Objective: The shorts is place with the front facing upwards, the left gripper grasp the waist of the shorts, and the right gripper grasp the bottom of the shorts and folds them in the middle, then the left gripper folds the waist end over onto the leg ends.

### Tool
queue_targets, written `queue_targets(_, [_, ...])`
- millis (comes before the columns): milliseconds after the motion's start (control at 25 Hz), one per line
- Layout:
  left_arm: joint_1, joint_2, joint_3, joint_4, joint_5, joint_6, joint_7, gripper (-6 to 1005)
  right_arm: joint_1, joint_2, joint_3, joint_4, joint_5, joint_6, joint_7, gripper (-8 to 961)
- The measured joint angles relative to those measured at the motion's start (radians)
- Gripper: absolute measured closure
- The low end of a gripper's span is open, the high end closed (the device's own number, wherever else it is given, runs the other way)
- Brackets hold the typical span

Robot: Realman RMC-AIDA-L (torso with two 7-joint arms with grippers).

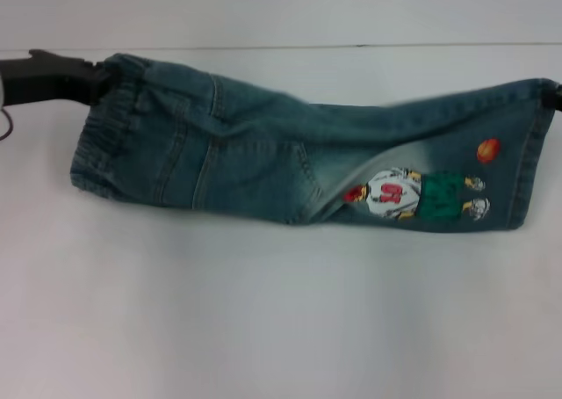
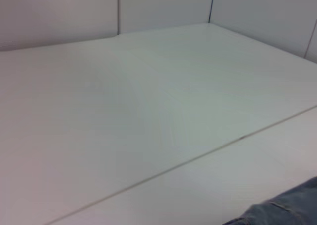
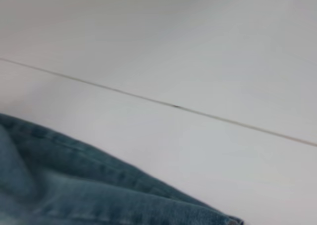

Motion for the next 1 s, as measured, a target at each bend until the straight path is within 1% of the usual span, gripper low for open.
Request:
queue_targets(40, [-0.007,0.0,0.002,-0.009,0.0,-0.008,0.0,948,0.006,0.0,-0.008,0.017,0.002,0.049,-0.008,914])
queue_targets(240, [-0.036,0.006,0.013,-0.023,0.003,-0.046,-0.018,948,0.019,-0.002,-0.014,0.024,0.011,0.09,-0.008,914])
queue_targets(360, [-0.038,0.012,0.036,-0.026,0.005,-0.076,-0.038,947,0.027,-0.009,-0.014,0.028,0.023,0.115,-0.006,915])
queue_targets(480, [-0.036,0.013,0.045,-0.034,0.006,-0.1,-0.043,947,0.037,-0.009,-0.023,0.044,0.025,0.141,-0.018,915])
queue_targets(680, [-0.032,0.016,0.057,-0.066,0.008,-0.133,-0.043,947,0.05,-0.01,-0.061,0.121,0.025,0.206,-0.054,915])
queue_targets(880, [-0.017,0.015,0.102,-0.092,0.018,-0.193,-0.056,947,0.049,0.001,-0.113,0.166,0.024,0.277,-0.073,916])
queue_targets(1000, [-0.012,0.009,0.13,-0.094,0.059,-0.228,-0.08,948,0.045,0.004,-0.135,0.185,0.028,0.312,-0.081,916])
